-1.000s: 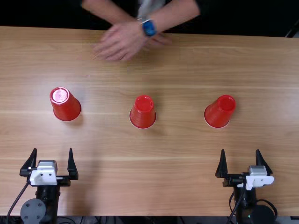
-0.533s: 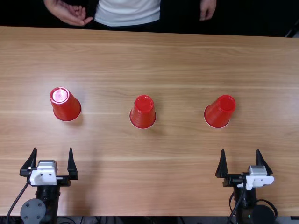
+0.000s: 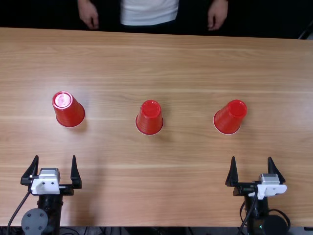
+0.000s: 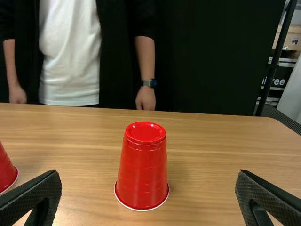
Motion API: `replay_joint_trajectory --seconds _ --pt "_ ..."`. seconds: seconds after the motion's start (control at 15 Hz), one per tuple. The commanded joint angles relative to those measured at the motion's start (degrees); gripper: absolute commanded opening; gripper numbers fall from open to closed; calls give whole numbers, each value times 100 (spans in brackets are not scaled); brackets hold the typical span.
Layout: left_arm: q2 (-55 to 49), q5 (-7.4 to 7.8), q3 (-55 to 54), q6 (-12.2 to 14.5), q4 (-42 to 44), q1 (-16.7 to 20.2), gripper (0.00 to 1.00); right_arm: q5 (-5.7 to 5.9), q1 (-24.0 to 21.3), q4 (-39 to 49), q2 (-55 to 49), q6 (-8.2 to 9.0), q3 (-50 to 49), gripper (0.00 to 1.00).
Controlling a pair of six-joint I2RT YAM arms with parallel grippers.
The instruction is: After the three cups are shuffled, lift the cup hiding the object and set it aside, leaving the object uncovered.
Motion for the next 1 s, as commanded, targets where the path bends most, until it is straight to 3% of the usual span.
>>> replay_joint_trajectory --seconds 0.0,0.2,0.4,0.6,0.8,0.93 --pt "-51 51 -84 42 -46 -5 100 6 53 21 -40 20 34 100" --pt "-51 -23 -84 11 -57 -5 100 6 53 -11 -40 20 8 100" --pt "-51 51 -84 32 -110 -14 100 27 -17 53 -40 20 52 100" --pt "142 51 1067 32 -1101 -14 100 37 -114 53 -40 20 614 100" --pt "1065 -12 2192 32 -1354 4 100 27 -114 -95 417 10 1564 100" --pt "1698 -33 2878 32 -1734 21 100 27 -105 -812 953 10 2249 100"
